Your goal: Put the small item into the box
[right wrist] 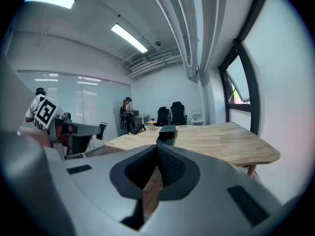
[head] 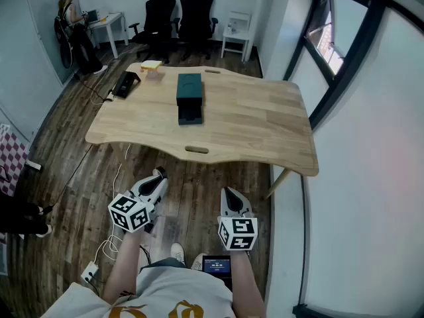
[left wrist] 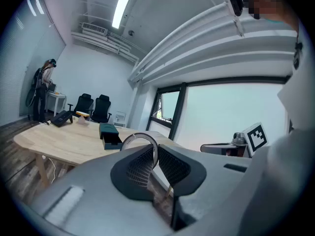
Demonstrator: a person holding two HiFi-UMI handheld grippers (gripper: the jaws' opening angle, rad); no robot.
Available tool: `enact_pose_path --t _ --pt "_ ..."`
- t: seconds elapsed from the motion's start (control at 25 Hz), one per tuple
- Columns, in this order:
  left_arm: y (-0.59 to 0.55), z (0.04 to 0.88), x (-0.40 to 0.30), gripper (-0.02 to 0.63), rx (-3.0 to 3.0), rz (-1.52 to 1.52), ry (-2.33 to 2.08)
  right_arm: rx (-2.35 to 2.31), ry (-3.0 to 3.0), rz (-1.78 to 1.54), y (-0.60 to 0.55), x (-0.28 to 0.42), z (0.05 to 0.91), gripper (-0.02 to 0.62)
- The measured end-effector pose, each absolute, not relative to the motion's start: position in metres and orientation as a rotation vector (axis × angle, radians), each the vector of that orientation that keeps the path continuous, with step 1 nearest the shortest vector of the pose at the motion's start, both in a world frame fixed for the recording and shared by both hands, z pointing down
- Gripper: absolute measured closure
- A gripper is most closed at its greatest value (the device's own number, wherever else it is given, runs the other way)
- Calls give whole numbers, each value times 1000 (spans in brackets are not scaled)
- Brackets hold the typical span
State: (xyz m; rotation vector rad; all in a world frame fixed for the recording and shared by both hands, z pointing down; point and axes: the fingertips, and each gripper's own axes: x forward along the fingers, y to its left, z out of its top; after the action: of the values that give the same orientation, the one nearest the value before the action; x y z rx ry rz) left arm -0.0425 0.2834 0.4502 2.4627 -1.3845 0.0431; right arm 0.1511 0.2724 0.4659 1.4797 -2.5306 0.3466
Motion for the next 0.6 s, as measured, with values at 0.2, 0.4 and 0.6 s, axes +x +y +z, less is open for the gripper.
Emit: enact_pose_path --t 0.2,0.4,0.6 --pt "285 449 -43 571 2473 41 -1378 1505 -2517 334 273 156 465 591" --pt "286 449 -41 571 2456 51 -1384 1495 -2532 336 274 154 458 591" --pt "287 448 -38 571 2464 79 -1395 1493 -2540 349 277 156 458 591"
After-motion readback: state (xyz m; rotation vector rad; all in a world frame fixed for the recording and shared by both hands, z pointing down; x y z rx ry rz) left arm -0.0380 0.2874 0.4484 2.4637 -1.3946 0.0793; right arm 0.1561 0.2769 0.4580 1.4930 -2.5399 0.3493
